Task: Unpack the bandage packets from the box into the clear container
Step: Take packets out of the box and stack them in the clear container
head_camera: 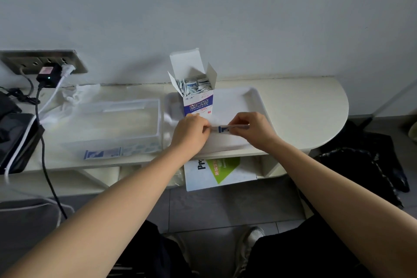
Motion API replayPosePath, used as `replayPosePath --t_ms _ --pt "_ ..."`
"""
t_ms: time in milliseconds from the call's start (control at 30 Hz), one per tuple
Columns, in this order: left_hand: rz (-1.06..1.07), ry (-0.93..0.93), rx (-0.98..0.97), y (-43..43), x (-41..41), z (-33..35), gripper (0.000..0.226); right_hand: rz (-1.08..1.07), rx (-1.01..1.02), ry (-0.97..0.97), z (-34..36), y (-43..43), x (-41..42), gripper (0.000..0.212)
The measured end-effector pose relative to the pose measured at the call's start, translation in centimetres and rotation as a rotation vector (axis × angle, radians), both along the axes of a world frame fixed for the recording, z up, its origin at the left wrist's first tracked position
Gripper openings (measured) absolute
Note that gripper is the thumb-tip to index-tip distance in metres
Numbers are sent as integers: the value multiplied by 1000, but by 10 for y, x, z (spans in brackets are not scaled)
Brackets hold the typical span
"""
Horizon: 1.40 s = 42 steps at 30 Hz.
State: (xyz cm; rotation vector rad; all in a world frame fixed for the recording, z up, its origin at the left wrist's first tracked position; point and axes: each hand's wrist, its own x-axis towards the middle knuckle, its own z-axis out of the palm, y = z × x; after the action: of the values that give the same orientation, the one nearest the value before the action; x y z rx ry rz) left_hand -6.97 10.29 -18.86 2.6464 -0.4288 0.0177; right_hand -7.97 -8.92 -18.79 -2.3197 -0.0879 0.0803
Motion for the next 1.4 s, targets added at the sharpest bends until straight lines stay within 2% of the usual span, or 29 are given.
replayPosePath --t_ms 133,233,400,533,700,800,900,1067,1200,1300,1400 --pt "-55 -28 104 4 11 32 28 13 173 -42 23 7 13 7" --pt "-98 -10 161 23 19 56 23 28 286 -64 35 26 20 8" --pt "-122 144 181 69 21 88 19 113 507 -25 50 76 20 7" --pt "-90 282 58 114 16 99 22 160 527 14 52 113 22 7" --pt "34 468 -186 167 15 90 21 86 630 66 48 132 24 9" --pt "104 498 -134 178 18 72 21 51 625 103 42 136 24 8" --pt "136 484 12 172 27 55 22 111 570 143 38 141 20 8" --pt "150 605 138 158 38 34 9 173 549 166 32 151 18 7" --pt "100 711 195 150 39 31 18 191 497 157 30 154 19 8" --pt "105 680 217 146 41 37 21 212 466 146 32 155 19 9" --pt "145 630 238 143 42 41 10 217 458 144 33 156 20 12"
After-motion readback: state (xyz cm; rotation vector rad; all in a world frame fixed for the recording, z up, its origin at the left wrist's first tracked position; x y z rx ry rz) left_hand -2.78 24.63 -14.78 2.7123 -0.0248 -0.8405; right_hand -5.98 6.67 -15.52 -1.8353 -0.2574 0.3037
